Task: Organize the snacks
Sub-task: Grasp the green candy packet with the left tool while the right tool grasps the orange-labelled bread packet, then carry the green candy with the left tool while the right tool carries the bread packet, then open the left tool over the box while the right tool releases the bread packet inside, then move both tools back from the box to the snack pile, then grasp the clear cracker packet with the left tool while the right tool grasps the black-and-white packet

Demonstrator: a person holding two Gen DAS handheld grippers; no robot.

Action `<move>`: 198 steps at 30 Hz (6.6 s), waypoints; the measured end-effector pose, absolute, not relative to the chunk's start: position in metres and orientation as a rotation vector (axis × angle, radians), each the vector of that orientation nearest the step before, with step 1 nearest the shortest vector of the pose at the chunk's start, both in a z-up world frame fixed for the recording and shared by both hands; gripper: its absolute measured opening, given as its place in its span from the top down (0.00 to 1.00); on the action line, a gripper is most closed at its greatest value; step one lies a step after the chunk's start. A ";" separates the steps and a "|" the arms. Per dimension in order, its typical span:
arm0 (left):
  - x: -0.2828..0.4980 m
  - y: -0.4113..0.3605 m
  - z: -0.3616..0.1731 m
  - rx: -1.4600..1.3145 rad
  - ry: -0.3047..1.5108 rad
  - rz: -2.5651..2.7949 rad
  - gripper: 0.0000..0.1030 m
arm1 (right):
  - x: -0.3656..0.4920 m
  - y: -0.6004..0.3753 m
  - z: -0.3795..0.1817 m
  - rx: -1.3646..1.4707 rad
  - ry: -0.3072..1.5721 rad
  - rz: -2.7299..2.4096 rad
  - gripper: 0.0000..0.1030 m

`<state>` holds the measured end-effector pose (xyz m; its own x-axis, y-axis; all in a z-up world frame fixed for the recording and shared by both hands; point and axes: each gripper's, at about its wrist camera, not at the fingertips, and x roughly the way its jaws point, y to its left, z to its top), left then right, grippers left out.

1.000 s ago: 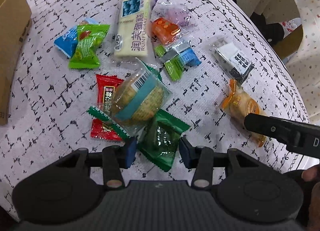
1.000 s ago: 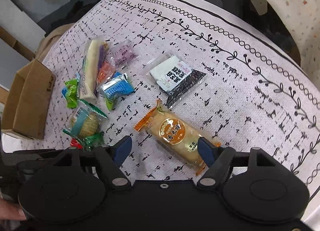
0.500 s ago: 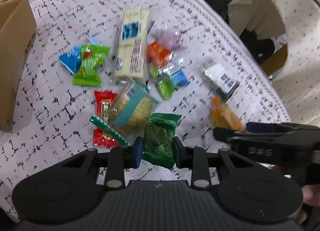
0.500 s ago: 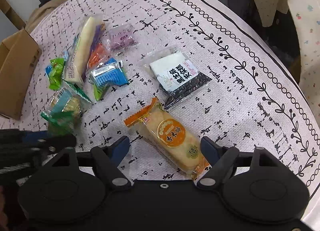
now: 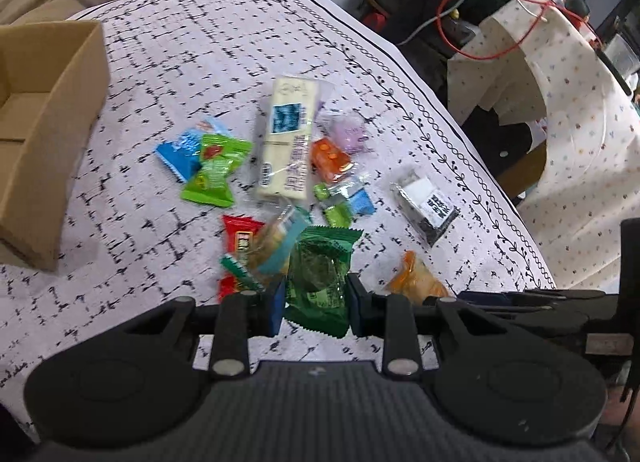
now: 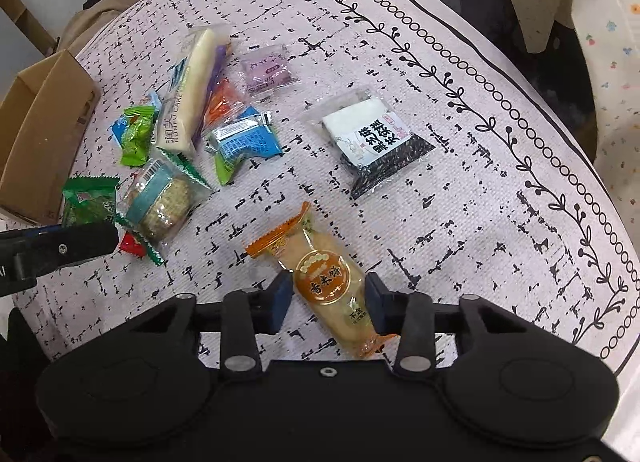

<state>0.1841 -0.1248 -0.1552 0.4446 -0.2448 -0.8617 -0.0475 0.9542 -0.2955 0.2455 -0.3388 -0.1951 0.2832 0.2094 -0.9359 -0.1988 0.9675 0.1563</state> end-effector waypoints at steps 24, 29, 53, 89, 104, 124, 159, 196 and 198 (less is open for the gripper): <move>0.191 -0.106 -0.164 -0.287 1.111 -0.048 0.71 | 0.256 -0.315 -0.212 -0.162 1.328 0.259 0.55; 0.188 -0.103 -0.154 -0.281 1.075 -0.039 0.70 | 0.245 -0.311 -0.186 -0.157 1.257 0.272 0.55; 0.172 -0.032 -0.073 -0.347 0.810 0.027 0.70 | 0.218 -0.233 -0.084 -0.106 1.028 0.318 0.55; 0.186 0.135 -0.084 -0.710 0.725 0.255 0.70 | 0.249 -0.081 -0.090 0.045 1.003 0.504 0.55; 0.187 0.153 -0.104 -0.781 0.778 0.421 0.49 | 0.274 -0.039 -0.106 0.137 1.051 0.583 0.54; 0.190 0.127 -0.104 -0.748 0.825 0.443 0.12 | 0.254 -0.100 -0.096 0.103 1.023 0.472 0.28; 0.212 -0.023 -0.120 -0.390 0.919 0.126 0.00 | 0.228 -0.323 -0.136 0.291 0.950 0.181 0.00; 0.239 -0.142 -0.190 -0.078 1.167 0.002 0.28 | 0.289 -0.399 -0.247 0.721 1.005 0.158 0.27; 0.241 -0.146 -0.195 -0.062 1.179 0.004 0.31 | 0.292 -0.400 -0.249 0.723 1.002 0.160 0.27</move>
